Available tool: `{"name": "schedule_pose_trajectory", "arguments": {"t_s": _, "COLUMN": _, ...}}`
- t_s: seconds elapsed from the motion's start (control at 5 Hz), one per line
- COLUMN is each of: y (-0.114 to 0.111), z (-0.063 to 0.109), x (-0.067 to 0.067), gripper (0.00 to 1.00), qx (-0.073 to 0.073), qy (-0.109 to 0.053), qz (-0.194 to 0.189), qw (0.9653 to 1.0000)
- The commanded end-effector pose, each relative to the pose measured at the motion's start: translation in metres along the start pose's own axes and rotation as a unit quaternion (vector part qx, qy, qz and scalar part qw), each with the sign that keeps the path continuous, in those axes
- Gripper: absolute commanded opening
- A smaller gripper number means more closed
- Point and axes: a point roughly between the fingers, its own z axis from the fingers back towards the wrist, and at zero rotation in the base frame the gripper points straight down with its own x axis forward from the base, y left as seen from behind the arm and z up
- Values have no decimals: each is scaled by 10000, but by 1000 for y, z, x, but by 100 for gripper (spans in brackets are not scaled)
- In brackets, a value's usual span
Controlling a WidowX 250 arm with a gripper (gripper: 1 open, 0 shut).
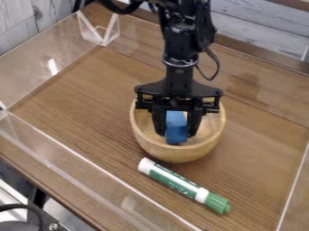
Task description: Remove the blue block from inside the brown bowl and put it on the table
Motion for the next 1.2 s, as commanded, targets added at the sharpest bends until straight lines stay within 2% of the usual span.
{"name": "schedule_pose_trajectory", "arguments": {"t_s": 0.0, "y": -4, "z": 28, "x": 10, "gripper": 0, "qx": -195, "qy": -359, "qz": -36, "qw": 9992}}
{"name": "schedule_pose_trajectory", "arguments": {"t_s": 0.2, "y": -2, "z": 46, "x": 12, "gripper": 0, "qx": -187, "qy": -371, "qz": -64, "qw": 9991}}
{"name": "schedule_pose_trajectory", "arguments": {"t_s": 0.6, "y": 14, "z": 96, "x": 22, "gripper": 0, "qx": -321, "qy": -452, "qz": -135, "qw": 9984}}
{"name": "schedule_pose_trajectory", "arguments": {"t_s": 0.8, "y": 37, "z": 115, "x": 36, "gripper": 0, "qx": -394, "qy": -540, "qz": -48, "qw": 9978}}
{"name": "schedule_pose_trajectory", "arguments": {"t_s": 1.0, "y": 69, "z": 120, "x": 50, "gripper": 0, "qx": -415, "qy": -671, "qz": -52, "qw": 9969}}
